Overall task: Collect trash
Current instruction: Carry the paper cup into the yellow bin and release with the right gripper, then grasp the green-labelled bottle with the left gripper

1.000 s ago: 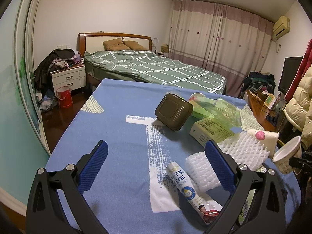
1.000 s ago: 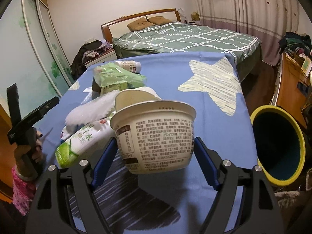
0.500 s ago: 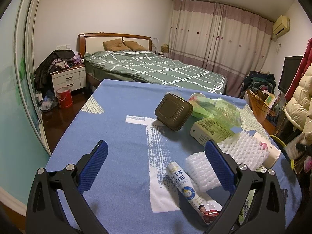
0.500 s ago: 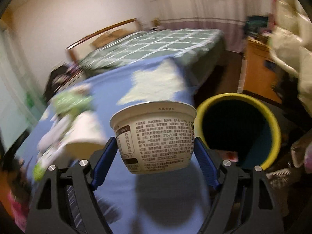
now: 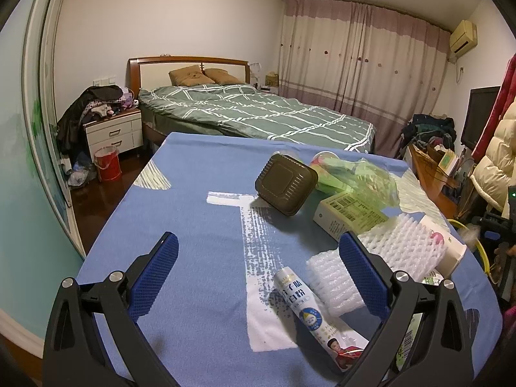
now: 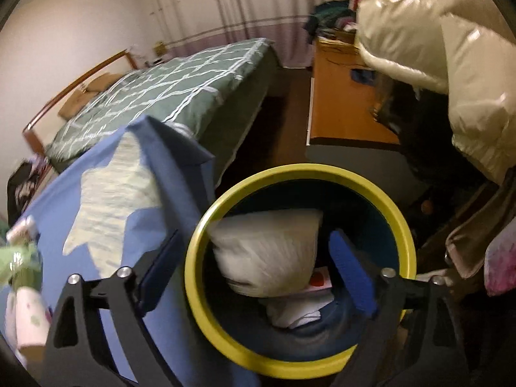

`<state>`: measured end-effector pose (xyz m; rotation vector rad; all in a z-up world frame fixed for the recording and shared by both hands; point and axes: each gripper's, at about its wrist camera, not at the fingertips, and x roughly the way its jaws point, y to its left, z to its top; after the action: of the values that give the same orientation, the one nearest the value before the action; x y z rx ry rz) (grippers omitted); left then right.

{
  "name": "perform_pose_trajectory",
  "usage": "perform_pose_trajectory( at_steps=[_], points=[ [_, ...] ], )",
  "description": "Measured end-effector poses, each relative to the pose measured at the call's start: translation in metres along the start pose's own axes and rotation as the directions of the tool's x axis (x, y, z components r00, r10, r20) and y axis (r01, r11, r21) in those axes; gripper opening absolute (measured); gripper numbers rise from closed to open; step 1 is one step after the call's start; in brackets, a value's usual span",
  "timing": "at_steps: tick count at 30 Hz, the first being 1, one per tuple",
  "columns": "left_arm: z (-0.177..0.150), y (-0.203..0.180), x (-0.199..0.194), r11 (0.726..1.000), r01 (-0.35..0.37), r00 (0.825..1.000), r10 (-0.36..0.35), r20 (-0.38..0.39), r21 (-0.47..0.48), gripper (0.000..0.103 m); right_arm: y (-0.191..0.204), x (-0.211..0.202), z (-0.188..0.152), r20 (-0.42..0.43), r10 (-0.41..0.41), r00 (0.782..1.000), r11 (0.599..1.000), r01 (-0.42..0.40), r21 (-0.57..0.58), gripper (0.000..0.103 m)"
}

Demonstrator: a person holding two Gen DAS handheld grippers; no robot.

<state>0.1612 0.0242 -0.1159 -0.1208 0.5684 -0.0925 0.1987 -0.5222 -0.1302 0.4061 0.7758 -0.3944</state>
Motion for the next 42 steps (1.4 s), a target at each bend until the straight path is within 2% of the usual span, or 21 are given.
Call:
perform_pose_trajectory(
  at_steps=[4, 8, 10, 15, 19, 22, 27, 29, 32, 39, 42],
  points=[
    [0.0, 0.0, 0.0, 1.0, 0.001, 1.0, -0.001, 0.0, 0.0, 0.098, 0.004, -0.006, -0.004, 0.029, 0.018, 0.999, 0.999, -0.019, 0.048, 0.087],
    [0.001, 0.0, -0.002, 1.0, 0.0, 1.0, 0.0, 0.009, 0.01, 0.098, 0.017, -0.018, -0.011, 0.115, 0.03, 0.993, 0.998, -0.036, 0.05, 0.088],
    [0.001, 0.0, -0.002, 1.0, 0.003, 1.0, -0.003, 0.016, 0.02, 0.098, 0.017, -0.024, -0.012, 0.157, 0.011, 0.988, 0.998, -0.02, 0.053, 0.088],
    [-0.002, -0.014, -0.01, 0.995, 0.038, 0.999, -0.039, 0.016, 0.089, 0.098, 0.022, -0.025, -0.01, 0.165, -0.015, 0.986, 0.999, 0.009, 0.039, 0.088],
    [-0.009, -0.035, -0.027, 0.979, 0.145, 0.989, -0.143, -0.023, 0.141, 0.098, 0.023, -0.024, -0.009, 0.165, -0.017, 0.986, 0.999, 0.01, 0.039, 0.088],
    [-0.019, -0.053, -0.042, 0.954, 0.251, 0.967, -0.242, -0.075, 0.164, 0.098, 0.021, -0.023, -0.009, 0.158, -0.012, 0.987, 0.999, 0.005, 0.048, 0.088],
    [-0.041, -0.086, -0.056, 0.915, 0.329, 0.942, -0.303, -0.142, 0.235, 0.098, 0.024, -0.024, -0.009, 0.159, -0.007, 0.987, 0.999, 0.0, 0.043, 0.088],
    [-0.049, -0.098, -0.059, 0.904, 0.332, 0.942, -0.299, -0.154, 0.27, 0.098, 0.026, -0.025, -0.01, 0.163, -0.007, 0.987, 0.999, 0.002, 0.035, 0.088],
    [-0.056, -0.112, -0.058, 0.892, 0.338, 0.938, -0.295, -0.18, 0.301, 0.09, 0.027, -0.024, -0.01, 0.166, -0.006, 0.986, 1.0, 0.001, 0.031, 0.088],
    [-0.067, -0.123, -0.041, 0.897, 0.308, 0.942, -0.24, -0.235, 0.319, 0.072, 0.027, -0.023, -0.008, 0.156, 0.001, 0.988, 0.999, -0.006, 0.033, 0.088],
    [-0.069, -0.123, -0.039, 0.902, 0.287, 0.948, -0.218, -0.233, 0.322, 0.068, 0.028, -0.022, -0.008, 0.153, 0.004, 0.988, 1.0, -0.009, 0.029, 0.088]
  ],
)
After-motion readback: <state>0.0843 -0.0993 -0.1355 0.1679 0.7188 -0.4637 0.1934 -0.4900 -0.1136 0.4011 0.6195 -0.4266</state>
